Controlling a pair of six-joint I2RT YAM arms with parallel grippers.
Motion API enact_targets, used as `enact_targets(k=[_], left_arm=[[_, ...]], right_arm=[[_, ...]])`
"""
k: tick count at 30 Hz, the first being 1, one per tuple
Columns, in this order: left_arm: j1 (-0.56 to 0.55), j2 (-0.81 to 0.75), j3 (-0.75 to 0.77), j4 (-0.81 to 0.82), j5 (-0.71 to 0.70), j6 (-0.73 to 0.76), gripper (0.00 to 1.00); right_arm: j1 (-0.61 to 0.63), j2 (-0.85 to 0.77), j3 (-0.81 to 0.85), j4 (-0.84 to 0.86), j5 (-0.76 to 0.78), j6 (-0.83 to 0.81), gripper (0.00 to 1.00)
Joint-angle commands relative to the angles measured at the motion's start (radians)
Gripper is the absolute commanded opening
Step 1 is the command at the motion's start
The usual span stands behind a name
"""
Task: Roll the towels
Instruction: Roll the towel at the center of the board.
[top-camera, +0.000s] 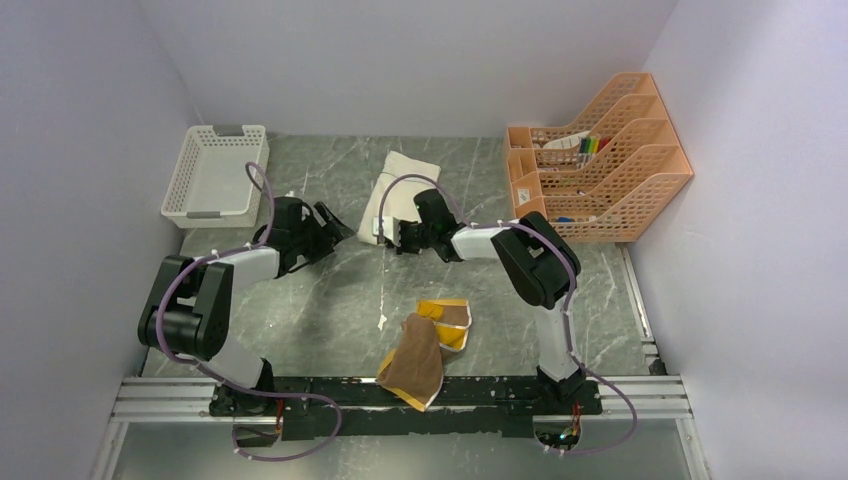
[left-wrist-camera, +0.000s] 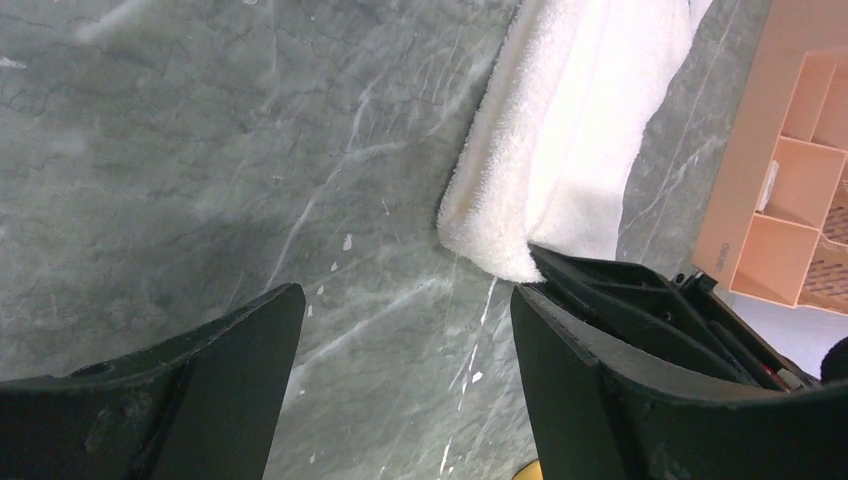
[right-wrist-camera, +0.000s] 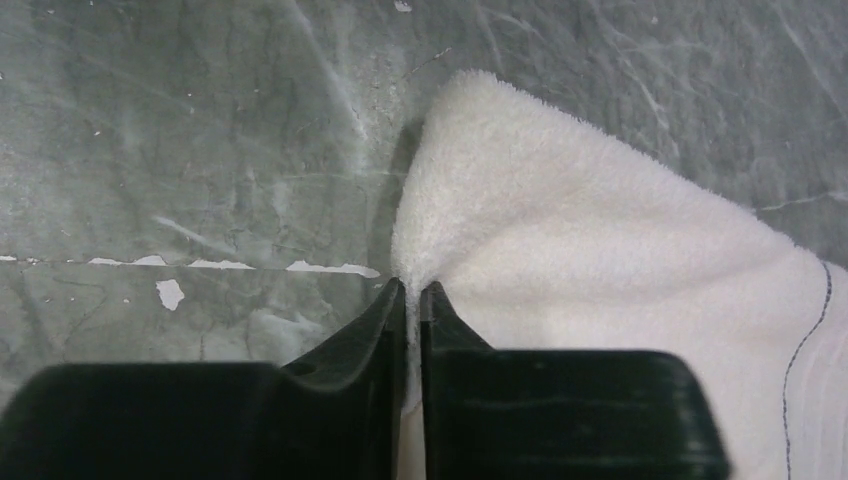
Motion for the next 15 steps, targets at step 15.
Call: enact_targets(k=[15], left_arm=[[0.043,-0.001,-0.029,0.135,0.061,0.051,0.86]], right_arm=[[-0.013,-0.004,0.188,-0.506,-0.323,0.146,0.0]])
